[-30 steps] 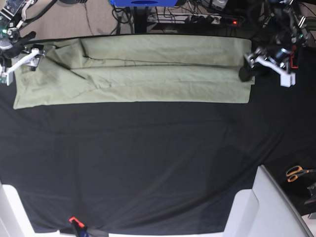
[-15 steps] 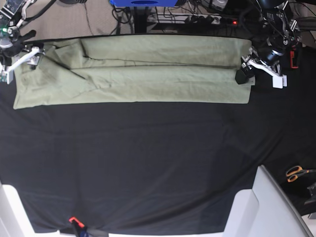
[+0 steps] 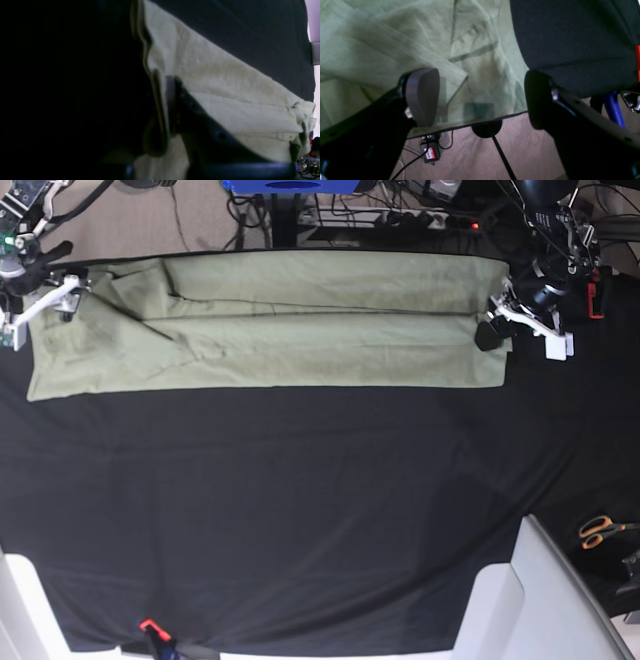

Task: Fold the T-shirt properly
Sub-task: 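Grasp the strip's hem end with the left gripper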

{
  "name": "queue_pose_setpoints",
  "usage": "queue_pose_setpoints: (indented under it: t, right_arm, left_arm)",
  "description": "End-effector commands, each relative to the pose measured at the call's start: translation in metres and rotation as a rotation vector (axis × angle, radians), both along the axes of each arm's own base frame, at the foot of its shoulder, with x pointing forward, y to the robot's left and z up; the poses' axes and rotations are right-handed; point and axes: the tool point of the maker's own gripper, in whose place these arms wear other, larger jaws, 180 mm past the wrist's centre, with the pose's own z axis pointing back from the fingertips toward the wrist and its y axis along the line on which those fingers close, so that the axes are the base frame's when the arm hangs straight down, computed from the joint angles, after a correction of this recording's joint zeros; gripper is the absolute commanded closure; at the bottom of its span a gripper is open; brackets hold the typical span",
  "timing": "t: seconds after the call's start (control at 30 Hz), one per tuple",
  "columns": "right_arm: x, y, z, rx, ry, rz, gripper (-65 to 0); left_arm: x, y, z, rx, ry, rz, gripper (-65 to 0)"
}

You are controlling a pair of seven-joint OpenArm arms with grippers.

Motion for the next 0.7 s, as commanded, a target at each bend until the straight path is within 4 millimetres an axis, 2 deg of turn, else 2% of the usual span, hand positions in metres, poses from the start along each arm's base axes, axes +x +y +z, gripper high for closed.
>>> queue_pose_setpoints:
  t: [0.0,0.17,0.4,0.47,0.57,0.6,0.67]
  right_arm:
    - [0.005,-0.007,0.01,-0.024,-0.034,-0.001,-49.7]
    - [0.0,-0.006,0.008,-0.024,-0.02,0.004,-49.7]
    - [-0.002,-0.007,0.008,-0.026,-0.017,0.005,-49.7]
    - [-0.002,-0.007,0.008,-0.026,-0.017,0.005,-49.7]
    - [-0.001,-0.007,0.008,-0.026,-0.018,0.005,-49.7]
    - [0.0,-0.006,0.009,-0.026,-0.02,0.006,-49.7]
    - [0.001,-0.006,0.009,-0.026,-0.022,0.006,-49.7]
  left_arm:
    - [-0.014,0.002,-0.015,0.036,0.111,-0.037,0.0]
    - [0.009,0.04,0.007,0.116,-0.027,0.044,0.0]
    - [0.013,0.105,0.043,0.273,-0.102,0.06,0.0]
    - [0.015,0.12,0.062,0.334,-0.148,0.051,0.0]
    - [0.017,0.112,0.093,0.415,-0.231,-0.021,0.0]
    - [0.017,0.105,0.1,0.45,-0.239,-0.049,0.0]
    - [0.021,0.079,0.107,0.516,-0.247,-0.112,0.0]
